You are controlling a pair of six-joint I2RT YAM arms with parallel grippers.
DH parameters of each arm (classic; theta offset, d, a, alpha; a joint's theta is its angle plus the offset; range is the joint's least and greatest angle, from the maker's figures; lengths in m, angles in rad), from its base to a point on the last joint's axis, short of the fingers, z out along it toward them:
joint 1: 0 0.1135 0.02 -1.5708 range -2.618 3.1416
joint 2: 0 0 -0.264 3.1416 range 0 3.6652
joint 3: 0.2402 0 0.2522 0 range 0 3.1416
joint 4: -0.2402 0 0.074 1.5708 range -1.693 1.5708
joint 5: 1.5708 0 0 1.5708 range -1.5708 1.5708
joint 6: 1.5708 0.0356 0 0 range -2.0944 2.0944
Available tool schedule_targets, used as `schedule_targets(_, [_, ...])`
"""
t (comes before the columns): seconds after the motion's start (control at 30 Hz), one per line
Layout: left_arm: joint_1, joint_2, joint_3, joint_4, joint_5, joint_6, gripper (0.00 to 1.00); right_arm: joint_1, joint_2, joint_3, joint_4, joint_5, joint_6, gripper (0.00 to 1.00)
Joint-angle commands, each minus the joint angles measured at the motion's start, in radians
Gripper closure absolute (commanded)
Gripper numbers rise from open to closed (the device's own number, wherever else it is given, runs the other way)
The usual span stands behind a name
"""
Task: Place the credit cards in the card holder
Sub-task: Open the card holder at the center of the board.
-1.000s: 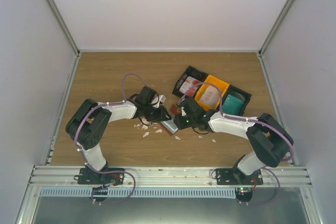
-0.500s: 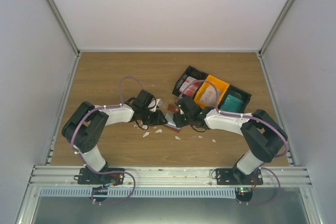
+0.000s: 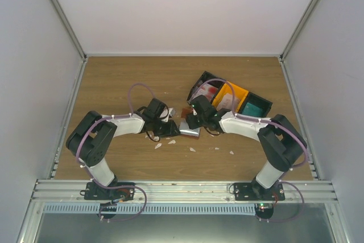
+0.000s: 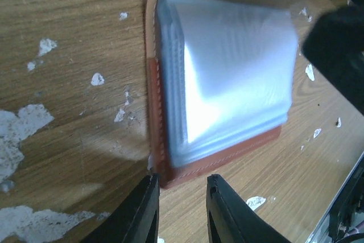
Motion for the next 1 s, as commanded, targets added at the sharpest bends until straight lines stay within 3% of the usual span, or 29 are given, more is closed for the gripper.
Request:
schedule_targets(0.0, [0.006,-0.008,-0.019,0.019,-0.01,0.019,0.73,-0.026,0.065,0.027,0.011,0.09,-0.048,0.48])
schedule_targets(0.2, [0.007,-0.009,-0.026,0.02,-0.013,0.02,0.73,-0.032,0.148,0.015,0.035,0.113,-0.086,0.41])
schedule_targets(0.4, [0.008,-0.047,-0.032,0.023,-0.02,0.015,0.73,-0.032,0.151,0.007,-0.013,0.014,-0.048,0.39])
schedule_targets(0.6, [0.008,-0.123,-0.096,0.107,-0.021,-0.061,0.73,-0.026,0.096,-0.034,-0.058,-0.214,0.181,0.39])
schedule_targets(0.83, [0.007,-0.161,-0.16,0.177,-0.049,-0.153,0.73,0.016,0.023,-0.136,0.039,-0.303,0.483,0.35])
schedule_targets(0.97, [0.013,-0.158,-0.169,0.171,-0.088,-0.156,0.73,0.042,-0.012,-0.166,0.088,-0.335,0.573,0.35])
